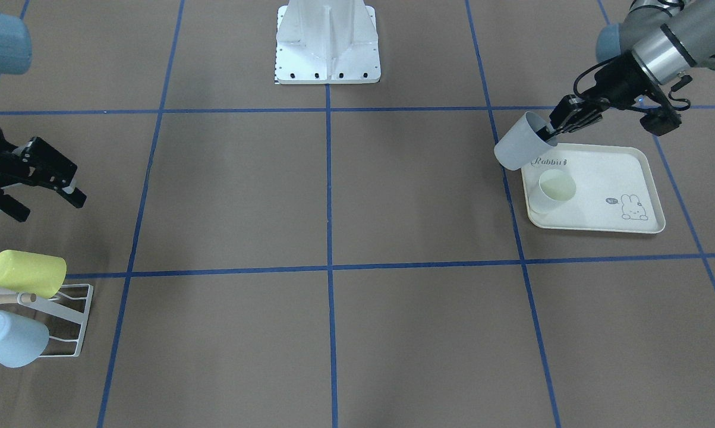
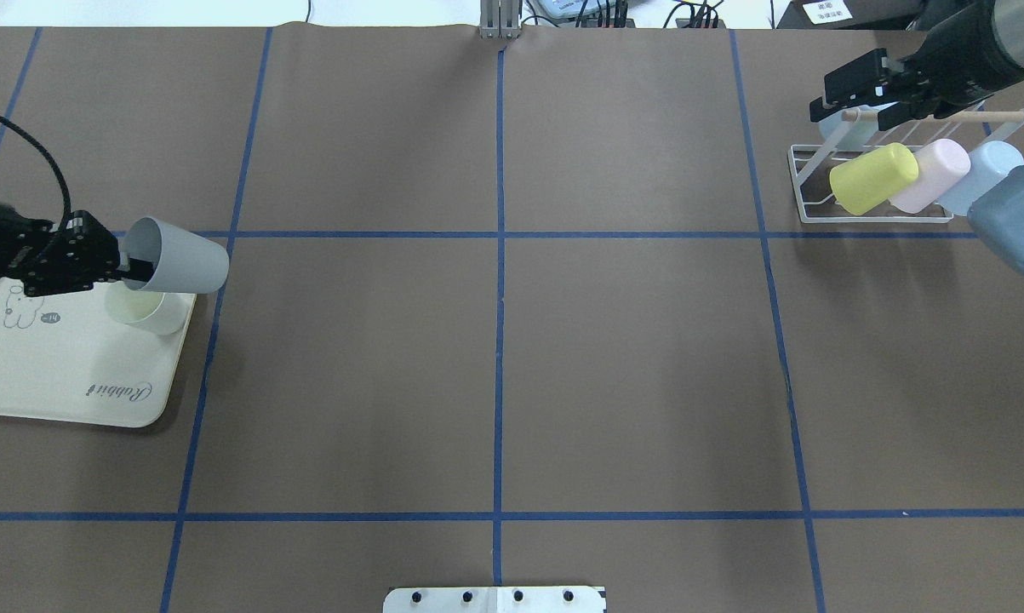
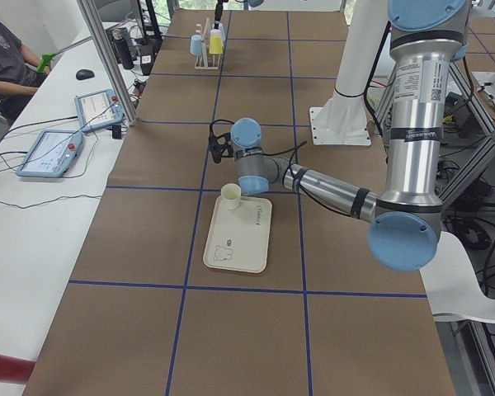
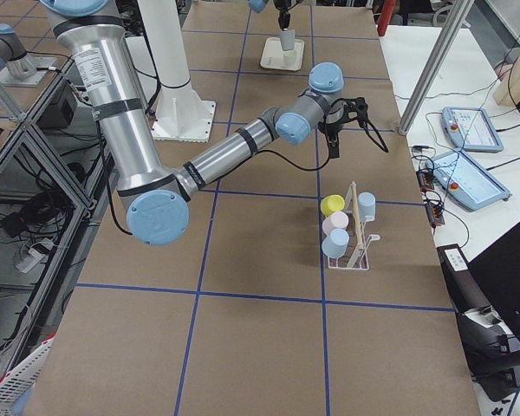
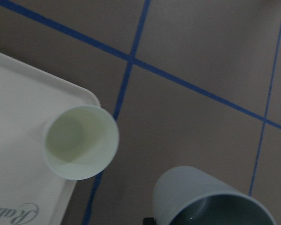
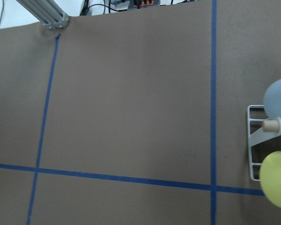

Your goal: Transfer IKEA cup to right arm and place on rack

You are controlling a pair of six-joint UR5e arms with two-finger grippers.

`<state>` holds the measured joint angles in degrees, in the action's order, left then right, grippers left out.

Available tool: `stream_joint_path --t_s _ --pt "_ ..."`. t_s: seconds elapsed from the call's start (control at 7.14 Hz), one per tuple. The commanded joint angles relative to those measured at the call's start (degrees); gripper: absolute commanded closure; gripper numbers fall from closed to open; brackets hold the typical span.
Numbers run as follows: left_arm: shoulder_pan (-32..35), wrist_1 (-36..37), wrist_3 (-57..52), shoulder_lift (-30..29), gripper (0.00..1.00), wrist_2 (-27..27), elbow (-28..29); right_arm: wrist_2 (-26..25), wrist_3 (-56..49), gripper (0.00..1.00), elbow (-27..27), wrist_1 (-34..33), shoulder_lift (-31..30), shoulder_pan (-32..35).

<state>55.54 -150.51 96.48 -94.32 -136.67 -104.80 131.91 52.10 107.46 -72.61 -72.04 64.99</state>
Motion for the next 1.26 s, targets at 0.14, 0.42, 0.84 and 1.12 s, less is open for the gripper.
stream_joint_path --t_s 0.14,0.42,0.84,1.12 --pt "-9.89 0.21 16.77 -14.54 1.0 10.76 1.0 0.19 29.36 0.02 0.91 24.09 -0.82 -4.69" --pt "-13.33 -0.49 24.86 -20.17 1.0 17.01 0.92 0.01 43.56 0.02 0.82 36.51 -0.82 -7.68" --pt "-21.93 -10.26 26.82 -23.01 1.0 30.69 1.78 -0.69 48.97 0.02 0.47 47.89 1.01 -11.28" --pt "-24.51 -23.89 31.27 -23.27 1.0 36.29 6.17 -6.37 54.56 0.02 0.38 56.39 1.64 -15.13"
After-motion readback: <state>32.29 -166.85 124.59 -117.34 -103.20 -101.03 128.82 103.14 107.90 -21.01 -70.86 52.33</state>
